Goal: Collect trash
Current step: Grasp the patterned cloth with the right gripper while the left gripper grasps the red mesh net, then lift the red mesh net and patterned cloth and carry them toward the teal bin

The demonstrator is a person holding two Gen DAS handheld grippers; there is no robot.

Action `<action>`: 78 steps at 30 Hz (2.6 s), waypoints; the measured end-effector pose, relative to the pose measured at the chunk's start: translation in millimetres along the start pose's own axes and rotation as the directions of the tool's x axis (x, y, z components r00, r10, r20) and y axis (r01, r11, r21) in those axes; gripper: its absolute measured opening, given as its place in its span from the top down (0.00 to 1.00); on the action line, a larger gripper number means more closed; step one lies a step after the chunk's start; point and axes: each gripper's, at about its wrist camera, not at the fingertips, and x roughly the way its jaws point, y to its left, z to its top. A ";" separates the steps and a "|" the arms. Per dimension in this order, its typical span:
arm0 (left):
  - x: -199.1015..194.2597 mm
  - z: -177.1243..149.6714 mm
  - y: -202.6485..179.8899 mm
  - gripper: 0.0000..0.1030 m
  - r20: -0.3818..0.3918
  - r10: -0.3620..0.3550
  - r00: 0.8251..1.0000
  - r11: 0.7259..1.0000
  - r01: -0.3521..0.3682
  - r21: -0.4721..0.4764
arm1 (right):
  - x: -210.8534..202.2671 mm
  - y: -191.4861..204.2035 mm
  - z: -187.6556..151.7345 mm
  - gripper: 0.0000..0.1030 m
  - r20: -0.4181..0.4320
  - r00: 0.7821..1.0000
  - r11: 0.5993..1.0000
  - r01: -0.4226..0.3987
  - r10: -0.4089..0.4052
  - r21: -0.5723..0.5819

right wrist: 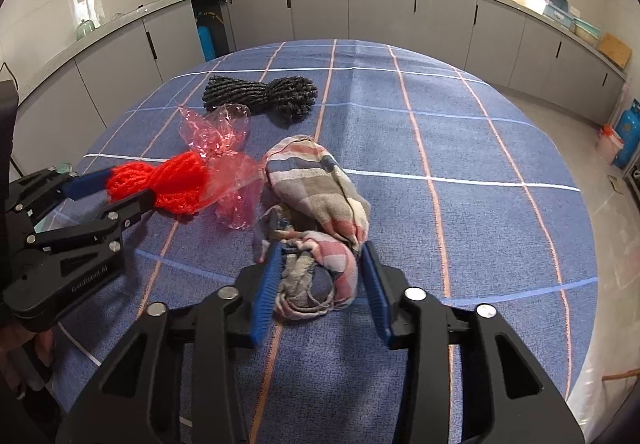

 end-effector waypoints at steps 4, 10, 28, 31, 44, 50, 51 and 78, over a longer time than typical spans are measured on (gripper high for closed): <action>-0.8 -1.2 -0.1 0.80 0.008 -0.025 1.000 1.000 0.025 -0.007 | -1.1 -3.3 0.4 0.70 0.007 1.000 1.000 -0.009 0.009 0.018; -5.2 -2.4 1.9 0.90 0.037 -0.056 0.998 0.998 0.057 -0.023 | -6.6 -5.9 -0.5 0.76 0.034 0.999 0.999 0.007 -0.008 0.036; -47.0 -17.9 30.1 0.91 0.162 0.040 0.986 0.986 -0.013 -0.167 | -46.2 -12.3 -11.3 0.79 0.238 0.969 0.995 0.047 -0.066 0.084; -54.2 -19.7 35.2 0.91 0.170 0.055 0.984 0.982 -0.023 -0.185 | -56.4 -11.1 -11.2 0.79 0.266 0.962 0.996 0.040 -0.060 0.079; -82.1 -27.9 56.9 0.91 0.181 0.099 0.979 0.969 -0.053 -0.240 | -102.0 18.4 9.7 0.79 0.377 0.926 1.000 -0.017 0.014 0.003; -92.5 -38.4 70.9 0.91 0.178 0.129 0.976 0.959 -0.077 -0.273 | -106.5 40.8 15.3 0.79 0.389 0.918 0.997 -0.065 0.077 -0.044; -93.7 -39.3 72.7 0.91 0.178 0.133 0.975 0.957 -0.080 -0.278 | -105.9 44.8 15.8 0.79 0.388 0.918 0.996 -0.073 0.088 -0.053; -106.2 -77.8 155.6 0.91 0.101 0.313 0.944 0.878 -0.247 -0.410 | -67.1 157.5 29.3 0.78 0.316 0.899 0.940 -0.228 0.303 -0.254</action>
